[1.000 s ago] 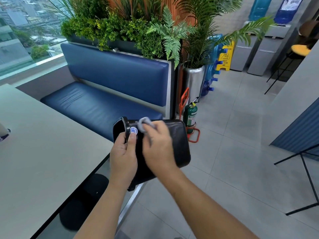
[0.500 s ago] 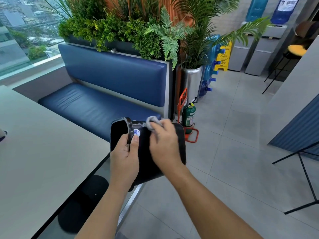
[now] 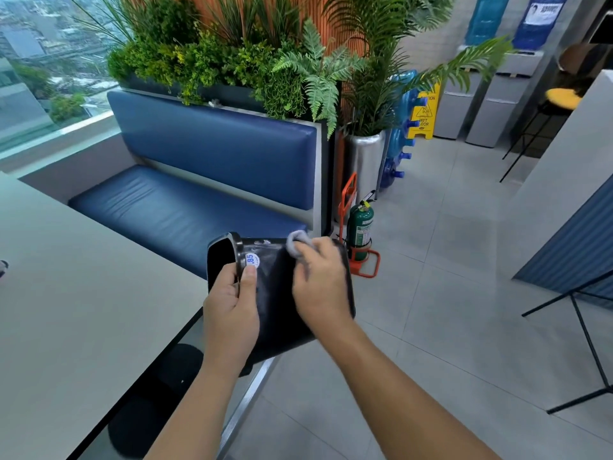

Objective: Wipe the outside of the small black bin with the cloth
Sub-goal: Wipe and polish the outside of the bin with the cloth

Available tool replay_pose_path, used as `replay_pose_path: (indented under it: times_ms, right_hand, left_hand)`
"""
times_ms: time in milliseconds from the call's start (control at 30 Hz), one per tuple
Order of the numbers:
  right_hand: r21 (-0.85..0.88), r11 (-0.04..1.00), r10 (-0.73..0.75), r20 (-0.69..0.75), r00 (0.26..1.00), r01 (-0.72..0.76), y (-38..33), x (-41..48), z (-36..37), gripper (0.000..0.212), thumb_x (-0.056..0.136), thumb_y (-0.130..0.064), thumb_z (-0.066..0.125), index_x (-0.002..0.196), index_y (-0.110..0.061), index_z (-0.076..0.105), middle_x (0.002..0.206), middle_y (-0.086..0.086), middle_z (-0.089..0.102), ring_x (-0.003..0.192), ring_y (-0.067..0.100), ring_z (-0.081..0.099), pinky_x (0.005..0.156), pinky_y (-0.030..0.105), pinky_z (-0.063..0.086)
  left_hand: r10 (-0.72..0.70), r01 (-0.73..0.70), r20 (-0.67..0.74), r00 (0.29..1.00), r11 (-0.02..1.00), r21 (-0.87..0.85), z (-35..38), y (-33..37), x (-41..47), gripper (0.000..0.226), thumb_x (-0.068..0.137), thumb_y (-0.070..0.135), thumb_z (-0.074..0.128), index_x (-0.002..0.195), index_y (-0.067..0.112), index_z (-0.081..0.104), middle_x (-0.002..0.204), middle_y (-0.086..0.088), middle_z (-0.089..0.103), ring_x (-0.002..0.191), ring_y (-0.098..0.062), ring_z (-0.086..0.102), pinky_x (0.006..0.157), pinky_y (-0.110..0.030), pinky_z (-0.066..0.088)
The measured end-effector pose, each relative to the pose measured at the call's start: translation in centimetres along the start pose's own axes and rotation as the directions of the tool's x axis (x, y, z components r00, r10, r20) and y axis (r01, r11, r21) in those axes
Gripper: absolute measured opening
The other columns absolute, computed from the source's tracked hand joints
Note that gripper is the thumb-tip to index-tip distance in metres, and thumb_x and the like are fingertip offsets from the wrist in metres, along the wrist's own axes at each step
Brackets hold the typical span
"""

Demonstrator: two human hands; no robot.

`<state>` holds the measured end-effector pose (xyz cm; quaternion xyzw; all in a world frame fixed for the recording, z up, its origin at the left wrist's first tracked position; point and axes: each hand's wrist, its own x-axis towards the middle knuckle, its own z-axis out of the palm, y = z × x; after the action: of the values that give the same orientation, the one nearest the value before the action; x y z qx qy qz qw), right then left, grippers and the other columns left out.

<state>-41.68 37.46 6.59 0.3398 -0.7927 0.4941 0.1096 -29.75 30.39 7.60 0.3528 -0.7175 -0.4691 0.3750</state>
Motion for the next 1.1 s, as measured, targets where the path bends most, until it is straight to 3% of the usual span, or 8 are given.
replay_pose_path:
  times_ms: [200,300,500,633,733,800,933,1100]
  right_hand:
    - [0.068,0.989,-0.135,0.074,0.988,0.13,-1.2,-1.8,0.3,0.031,0.095,-0.003,0.062,0.122,-0.013,0.074,0.107,0.005,0.062,0.099,0.022,0.055,0.093,0.021,0.044]
    - [-0.066,0.998,0.01,0.073,0.997,-0.005,3.8,-0.2,-1.0,0.029,0.093,-0.001,0.062,0.116,-0.01,0.077,0.099,0.005,0.059,0.092,0.022,0.053,0.087,0.034,0.047]
    - [-0.018,0.946,0.324,0.062,0.944,-0.323,7.6,0.5,-3.7,0.027,0.101,-0.013,0.061,0.126,-0.015,0.073,0.111,0.0,0.06,0.1,0.016,0.059,0.088,0.019,0.042]
    - [0.13,0.779,0.589,0.185,0.787,-0.614,9.3,0.4,-3.1,0.029,0.102,-0.02,0.057,0.127,-0.021,0.071,0.118,-0.002,0.07,0.109,0.02,0.065,0.097,0.035,0.053]
    - [0.319,0.475,0.739,0.361,0.569,-0.82,9.3,0.5,-3.4,0.027,0.101,-0.031,0.058,0.09,-0.008,0.068,0.085,0.007,0.066,0.083,0.026,0.062,0.074,0.038,0.049]
    - [0.469,0.215,0.733,0.502,0.459,-0.856,8.7,0.8,-4.5,0.031,0.101,-0.033,0.058,0.096,-0.006,0.071,0.086,0.008,0.072,0.083,0.027,0.067,0.075,0.035,0.052]
    - [0.529,0.132,0.672,0.573,0.468,-0.838,8.3,0.8,-5.3,0.049,0.101,-0.055,0.051,0.12,-0.017,0.074,0.098,0.001,0.079,0.082,0.021,0.074,0.06,0.026,0.054]
    - [0.559,0.183,0.686,0.517,0.513,-0.809,7.2,0.3,-4.4,0.043,0.101,-0.052,0.058,0.117,-0.017,0.077,0.106,0.005,0.08,0.092,0.02,0.078,0.088,0.038,0.06]
  left_hand:
    - [-0.035,0.034,-0.053,0.998,0.999,-0.035,-0.6,-0.4,1.1,0.026,0.111,0.037,0.053,0.096,0.025,0.07,0.085,0.011,0.072,0.076,-0.003,0.063,0.065,-0.013,0.046]
    - [-0.082,0.078,-0.078,0.994,0.996,-0.053,-1.4,-0.8,1.3,0.028,0.111,0.039,0.053,0.094,0.025,0.07,0.088,-0.001,0.073,0.072,0.0,0.061,0.063,-0.012,0.046]
    - [-0.119,0.112,-0.091,0.989,0.991,-0.077,-2.5,-1.0,2.0,0.031,0.111,0.048,0.052,0.098,0.027,0.071,0.091,0.005,0.075,0.088,-0.017,0.069,0.079,-0.041,0.055]
    - [-0.097,0.099,0.024,0.995,0.991,-0.09,-2.5,-0.1,2.2,0.025,0.111,0.045,0.052,0.1,0.032,0.071,0.093,0.006,0.076,0.091,-0.018,0.071,0.087,-0.047,0.057]
    - [-0.078,0.102,0.184,0.98,0.987,-0.124,-2.5,0.8,2.5,0.022,0.112,0.038,0.052,0.103,0.041,0.071,0.1,0.006,0.079,0.098,-0.019,0.075,0.093,-0.051,0.06]
    - [-0.106,0.159,0.309,0.945,0.975,-0.153,-2.8,1.4,2.8,0.022,0.111,0.036,0.052,0.106,0.042,0.072,0.108,0.005,0.08,0.104,-0.02,0.076,0.095,-0.051,0.06]
    - [-0.169,0.322,0.528,0.832,0.923,-0.212,-3.6,1.2,3.9,0.019,0.106,0.032,0.058,0.115,0.025,0.074,0.123,-0.008,0.077,0.116,-0.029,0.073,0.106,-0.057,0.055]
    - [-0.374,0.498,0.357,0.856,0.782,-0.374,-1.8,1.9,4.1,0.037,0.103,0.034,0.054,0.116,0.005,0.072,0.117,-0.019,0.076,0.106,-0.037,0.071,0.102,-0.054,0.054]
